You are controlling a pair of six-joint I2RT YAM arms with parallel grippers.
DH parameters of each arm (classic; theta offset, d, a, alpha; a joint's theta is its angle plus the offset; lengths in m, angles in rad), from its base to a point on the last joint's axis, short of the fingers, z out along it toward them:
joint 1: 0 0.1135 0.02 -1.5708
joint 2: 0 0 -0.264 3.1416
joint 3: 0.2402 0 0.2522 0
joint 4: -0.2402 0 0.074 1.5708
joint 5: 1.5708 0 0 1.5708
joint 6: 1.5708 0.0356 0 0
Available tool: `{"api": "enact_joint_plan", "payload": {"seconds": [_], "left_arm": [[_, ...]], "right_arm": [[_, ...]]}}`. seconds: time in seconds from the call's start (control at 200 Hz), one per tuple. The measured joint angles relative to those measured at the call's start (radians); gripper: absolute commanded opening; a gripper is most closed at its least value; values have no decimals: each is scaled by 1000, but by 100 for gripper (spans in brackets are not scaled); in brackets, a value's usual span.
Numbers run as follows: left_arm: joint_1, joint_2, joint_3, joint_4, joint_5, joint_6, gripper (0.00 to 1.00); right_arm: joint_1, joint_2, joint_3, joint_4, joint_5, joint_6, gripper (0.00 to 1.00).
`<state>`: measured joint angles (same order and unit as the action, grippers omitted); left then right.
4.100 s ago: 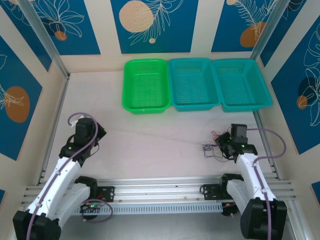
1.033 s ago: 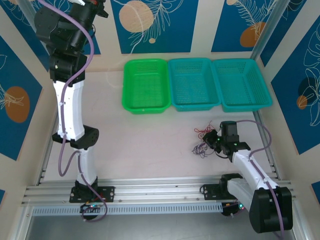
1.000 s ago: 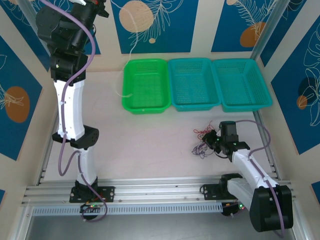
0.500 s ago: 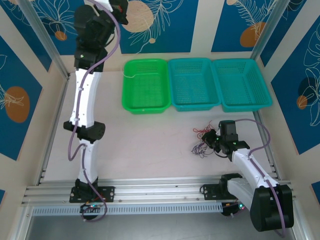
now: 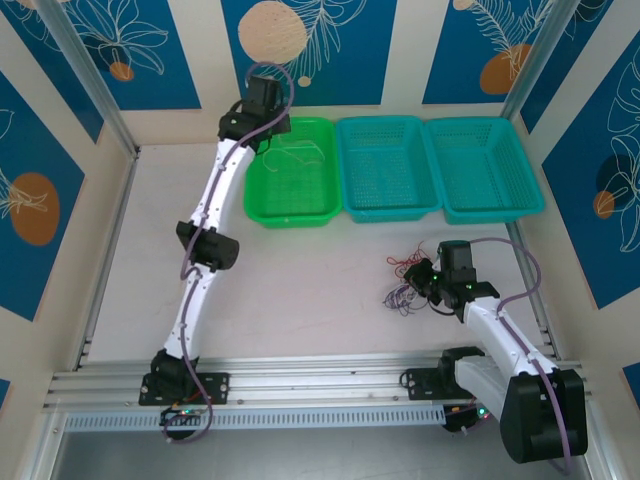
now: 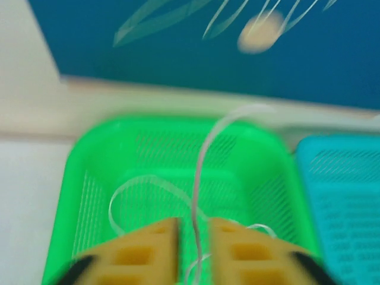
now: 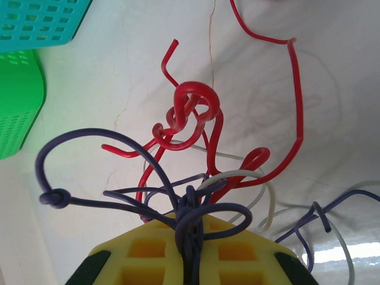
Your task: Untangle the cables
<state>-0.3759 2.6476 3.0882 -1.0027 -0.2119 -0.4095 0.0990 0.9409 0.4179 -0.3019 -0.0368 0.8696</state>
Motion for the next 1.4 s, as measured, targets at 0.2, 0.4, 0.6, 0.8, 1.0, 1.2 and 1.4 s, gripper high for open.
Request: {"api": "enact_joint_plan", "payload": {"seconds": [0.2, 0.4, 0.6, 0.8, 1.0, 1.2, 1.4], "left_arm": [[0, -4, 0, -79, 19, 11, 100], [0, -242, -154, -68, 209, 88, 100], [-10, -607, -379, -97, 530, 198, 100], [-159, -1015, -938, -33, 686, 260, 100], [-193, -1317, -1680, 306, 754, 55, 93], [-251, -1365, -2124, 795, 796, -286, 73], [-346, -1297, -2220, 1114, 851, -452, 57]], "right_arm": [[0, -16, 1, -9, 0, -6, 0], [3, -24, 40, -35, -55, -47, 0], [43, 12, 91, 14, -228, -86, 0], [127, 79, 122, 102, -351, -86, 0], [155, 140, 177, 167, -410, -59, 0], [195, 151, 178, 256, -452, 21, 0], [208, 151, 178, 320, -466, 93, 0]]}}
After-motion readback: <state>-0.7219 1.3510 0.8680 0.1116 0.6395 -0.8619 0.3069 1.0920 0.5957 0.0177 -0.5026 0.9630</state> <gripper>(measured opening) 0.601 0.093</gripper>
